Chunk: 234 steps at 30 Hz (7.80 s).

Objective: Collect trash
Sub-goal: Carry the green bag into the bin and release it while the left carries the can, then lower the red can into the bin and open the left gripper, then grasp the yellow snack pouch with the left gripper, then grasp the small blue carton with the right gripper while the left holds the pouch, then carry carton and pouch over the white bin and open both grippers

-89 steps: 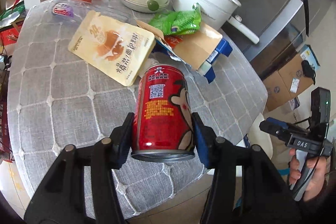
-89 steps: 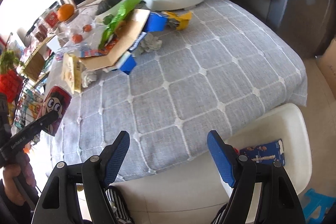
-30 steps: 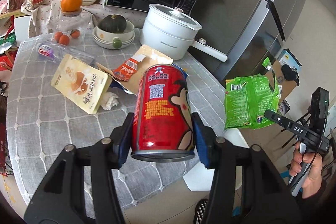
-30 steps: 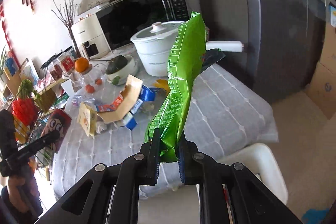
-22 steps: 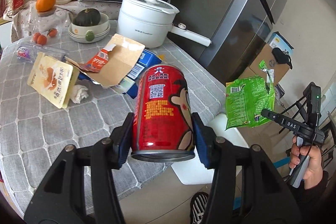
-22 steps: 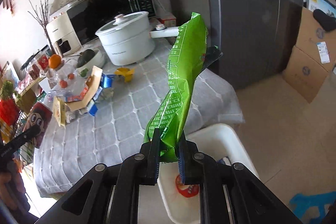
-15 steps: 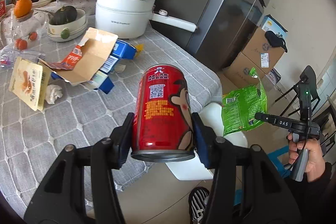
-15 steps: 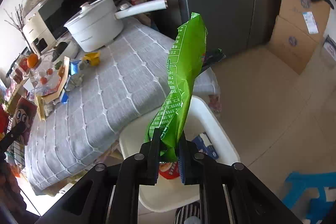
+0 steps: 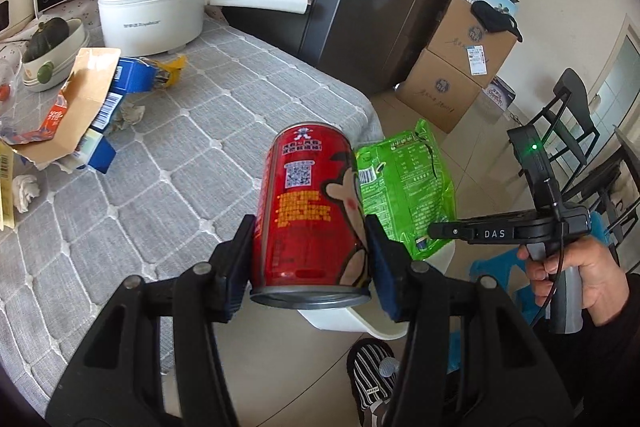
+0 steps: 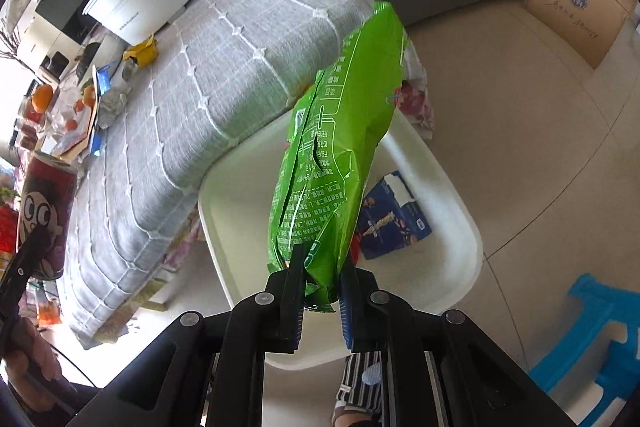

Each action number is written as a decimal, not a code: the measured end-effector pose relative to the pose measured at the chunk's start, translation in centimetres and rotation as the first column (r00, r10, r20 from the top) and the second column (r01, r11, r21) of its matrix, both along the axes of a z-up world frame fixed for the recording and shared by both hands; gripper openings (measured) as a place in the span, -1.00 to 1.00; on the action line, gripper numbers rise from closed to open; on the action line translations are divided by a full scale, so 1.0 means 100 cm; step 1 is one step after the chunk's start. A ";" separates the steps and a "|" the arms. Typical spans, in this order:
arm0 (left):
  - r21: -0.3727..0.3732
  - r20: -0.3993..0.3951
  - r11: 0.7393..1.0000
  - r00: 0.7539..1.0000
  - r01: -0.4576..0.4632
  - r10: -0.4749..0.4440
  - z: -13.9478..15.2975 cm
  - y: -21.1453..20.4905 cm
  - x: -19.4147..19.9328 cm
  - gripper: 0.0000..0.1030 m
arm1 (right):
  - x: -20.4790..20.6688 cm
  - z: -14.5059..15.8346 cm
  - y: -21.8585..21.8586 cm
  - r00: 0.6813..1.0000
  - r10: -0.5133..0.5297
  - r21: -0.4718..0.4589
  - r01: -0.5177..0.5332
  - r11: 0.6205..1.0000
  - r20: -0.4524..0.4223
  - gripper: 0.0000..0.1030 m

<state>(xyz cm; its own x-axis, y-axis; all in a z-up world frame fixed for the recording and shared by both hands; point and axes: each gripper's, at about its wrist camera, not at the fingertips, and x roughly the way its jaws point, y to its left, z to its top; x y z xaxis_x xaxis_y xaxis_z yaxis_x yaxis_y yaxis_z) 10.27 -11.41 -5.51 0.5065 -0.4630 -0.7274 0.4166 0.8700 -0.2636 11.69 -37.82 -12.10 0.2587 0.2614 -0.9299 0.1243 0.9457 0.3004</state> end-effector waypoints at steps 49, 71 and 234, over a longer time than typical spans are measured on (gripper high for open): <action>0.154 -0.063 0.986 0.995 -0.067 0.077 -0.039 -0.007 0.013 0.98 | -0.021 0.027 -0.035 0.991 -0.128 -0.086 0.130 0.988 0.031 0.44; 0.267 0.032 0.835 0.870 -0.482 0.492 -0.035 0.178 0.015 0.99 | 0.044 0.040 0.116 0.994 0.085 -0.104 -0.077 0.992 0.075 0.53; 0.093 0.039 0.922 0.927 -0.375 0.373 -0.023 0.041 -0.020 0.98 | 0.008 0.064 0.030 0.984 -0.068 -0.060 0.079 0.995 0.166 0.61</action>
<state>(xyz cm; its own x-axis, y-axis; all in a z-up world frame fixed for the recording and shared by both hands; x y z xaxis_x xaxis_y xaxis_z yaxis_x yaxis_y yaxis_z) 8.22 -7.34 -7.77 0.6440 -0.1645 -0.7471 0.0604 0.9845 -0.1647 12.49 -34.80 -5.70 0.4251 0.1756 -0.8879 0.1482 0.9543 0.2597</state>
